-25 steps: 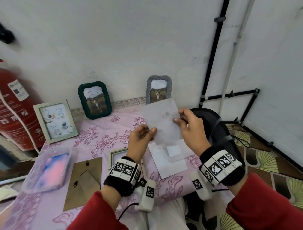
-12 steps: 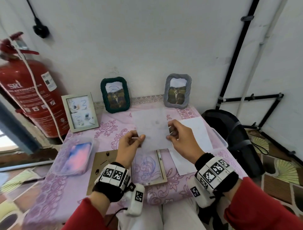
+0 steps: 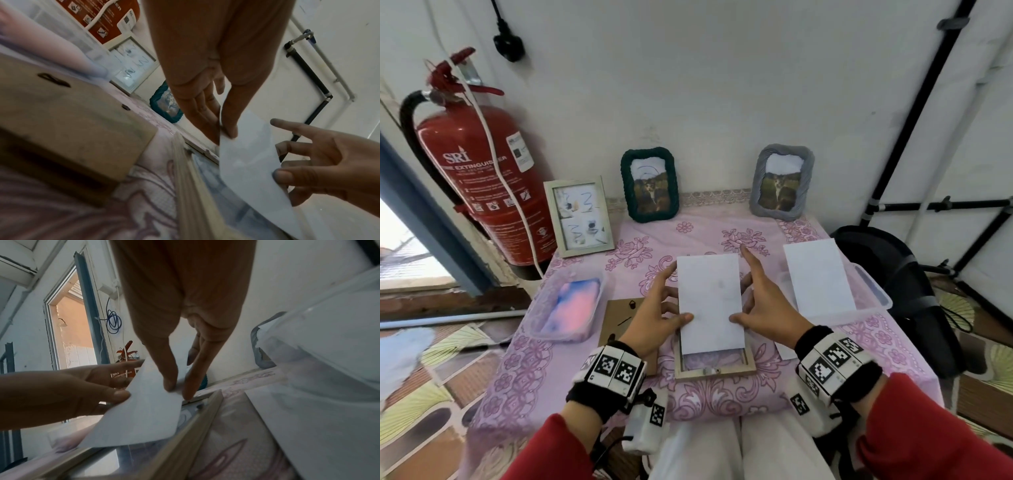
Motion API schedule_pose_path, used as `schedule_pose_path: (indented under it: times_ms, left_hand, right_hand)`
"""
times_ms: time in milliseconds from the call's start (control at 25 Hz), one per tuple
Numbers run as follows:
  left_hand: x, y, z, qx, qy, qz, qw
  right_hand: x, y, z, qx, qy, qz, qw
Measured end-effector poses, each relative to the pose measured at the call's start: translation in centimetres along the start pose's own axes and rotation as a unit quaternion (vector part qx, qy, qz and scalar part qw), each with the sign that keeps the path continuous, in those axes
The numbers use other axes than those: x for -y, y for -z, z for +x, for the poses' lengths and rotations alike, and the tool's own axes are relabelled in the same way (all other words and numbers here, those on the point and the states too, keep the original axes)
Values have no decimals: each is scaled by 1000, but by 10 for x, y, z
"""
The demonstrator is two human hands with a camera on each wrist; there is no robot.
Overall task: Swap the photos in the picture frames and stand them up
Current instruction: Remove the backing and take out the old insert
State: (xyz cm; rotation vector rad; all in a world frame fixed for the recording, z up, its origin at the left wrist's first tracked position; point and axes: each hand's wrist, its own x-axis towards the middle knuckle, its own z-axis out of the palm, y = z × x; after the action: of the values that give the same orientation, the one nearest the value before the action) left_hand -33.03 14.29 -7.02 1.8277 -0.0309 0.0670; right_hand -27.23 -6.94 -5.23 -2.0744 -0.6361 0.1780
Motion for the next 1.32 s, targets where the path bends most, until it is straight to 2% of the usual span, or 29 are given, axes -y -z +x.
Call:
schedule_pose_path:
  times_ms: [160,400,760,1160,1320]
  left_hand:
    - [3,3,-2,32,15,34,999]
    - [7,4,0,58,20,55,997]
    - [14,2,2,32,15,166,985]
    - [12,8,3,57,73,228,969]
    - [14,6,8,73,83,277,954]
  right_hand:
    - [-1,0,1,47,-3,-16,999]
    - [-10,-1,1,61,12,-9,998]
    - [-25,-1,4,70,-8,-36,997]
    - [-35,-5,17,91,-38,-83,992]
    - [-40,-3,22,127,-65,-97,985]
